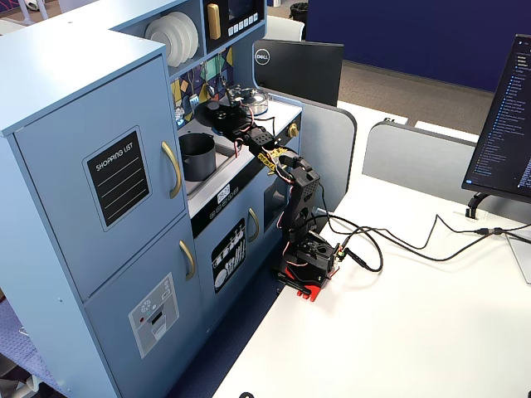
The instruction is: Pick up the lid from the counter and put it on the gray recipient
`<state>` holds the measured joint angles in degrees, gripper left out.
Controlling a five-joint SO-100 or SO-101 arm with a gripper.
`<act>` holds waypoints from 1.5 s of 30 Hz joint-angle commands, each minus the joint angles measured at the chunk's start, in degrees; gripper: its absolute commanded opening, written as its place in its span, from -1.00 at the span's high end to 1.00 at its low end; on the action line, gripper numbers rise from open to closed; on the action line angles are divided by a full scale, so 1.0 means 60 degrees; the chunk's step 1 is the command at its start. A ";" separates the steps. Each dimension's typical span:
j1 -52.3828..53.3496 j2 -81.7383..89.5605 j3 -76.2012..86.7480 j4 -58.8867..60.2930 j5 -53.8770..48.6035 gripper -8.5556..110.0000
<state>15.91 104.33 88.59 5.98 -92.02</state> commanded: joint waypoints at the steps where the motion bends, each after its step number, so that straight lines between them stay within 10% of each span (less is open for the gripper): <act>1: -0.0879 0.1201 -0.0879 0.0996 0.0044 0.86; 45: -0.2520 0.2139 0.1421 0.1274 0.0322 0.86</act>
<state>1.32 114.08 97.91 15.03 -90.62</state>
